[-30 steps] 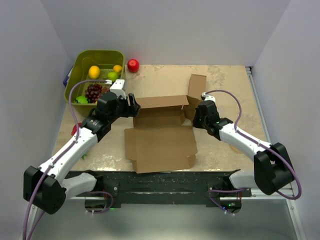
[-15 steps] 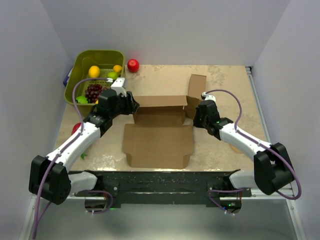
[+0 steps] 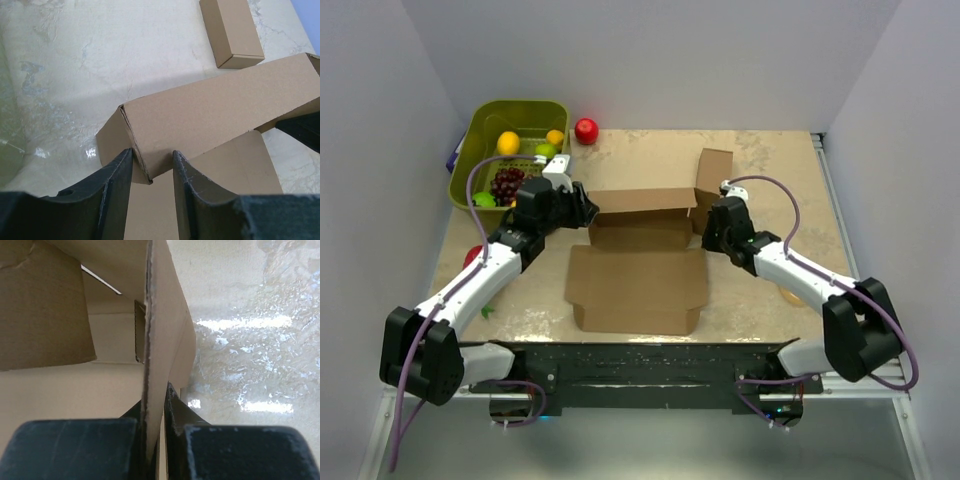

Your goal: Fold the paper box

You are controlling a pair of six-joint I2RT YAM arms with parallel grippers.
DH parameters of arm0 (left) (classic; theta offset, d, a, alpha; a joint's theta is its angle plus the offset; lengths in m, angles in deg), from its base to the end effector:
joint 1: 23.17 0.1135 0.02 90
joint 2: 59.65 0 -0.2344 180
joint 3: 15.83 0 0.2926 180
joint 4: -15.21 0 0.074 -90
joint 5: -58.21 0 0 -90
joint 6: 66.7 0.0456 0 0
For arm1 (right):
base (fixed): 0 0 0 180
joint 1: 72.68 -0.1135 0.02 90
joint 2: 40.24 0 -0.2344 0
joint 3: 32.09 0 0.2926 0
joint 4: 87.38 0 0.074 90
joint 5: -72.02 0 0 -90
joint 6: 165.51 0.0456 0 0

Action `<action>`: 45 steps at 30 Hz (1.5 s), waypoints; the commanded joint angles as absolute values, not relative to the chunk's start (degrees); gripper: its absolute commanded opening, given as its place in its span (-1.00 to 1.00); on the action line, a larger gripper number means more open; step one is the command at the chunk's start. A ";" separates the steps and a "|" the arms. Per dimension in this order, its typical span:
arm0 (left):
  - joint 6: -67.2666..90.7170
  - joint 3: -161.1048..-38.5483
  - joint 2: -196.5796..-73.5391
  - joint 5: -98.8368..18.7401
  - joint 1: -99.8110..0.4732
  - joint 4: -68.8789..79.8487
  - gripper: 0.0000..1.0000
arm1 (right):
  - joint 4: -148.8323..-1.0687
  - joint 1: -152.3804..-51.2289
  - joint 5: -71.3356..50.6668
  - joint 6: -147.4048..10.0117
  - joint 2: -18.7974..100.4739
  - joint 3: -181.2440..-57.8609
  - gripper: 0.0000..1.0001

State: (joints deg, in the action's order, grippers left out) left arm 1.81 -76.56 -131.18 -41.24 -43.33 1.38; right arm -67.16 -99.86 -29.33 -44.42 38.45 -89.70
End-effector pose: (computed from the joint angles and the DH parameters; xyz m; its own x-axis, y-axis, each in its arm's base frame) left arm 0.3178 -0.1247 0.2314 -0.5399 -0.1867 -0.8208 0.3034 0.8664 -0.3967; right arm 0.3032 0.1456 0.1598 -0.6661 0.2271 -0.7104 0.0323 0.9604 0.2767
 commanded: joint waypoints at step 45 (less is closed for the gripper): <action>-12.82 -72.21 -155.00 -24.05 -87.59 33.79 0.56 | -62.98 -101.59 -35.38 -43.52 36.57 -93.14 -1.00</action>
State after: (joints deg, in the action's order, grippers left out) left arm -9.51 -69.46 -151.38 -22.66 -87.59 25.99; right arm -62.20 -101.28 -35.01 -45.25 38.37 -91.80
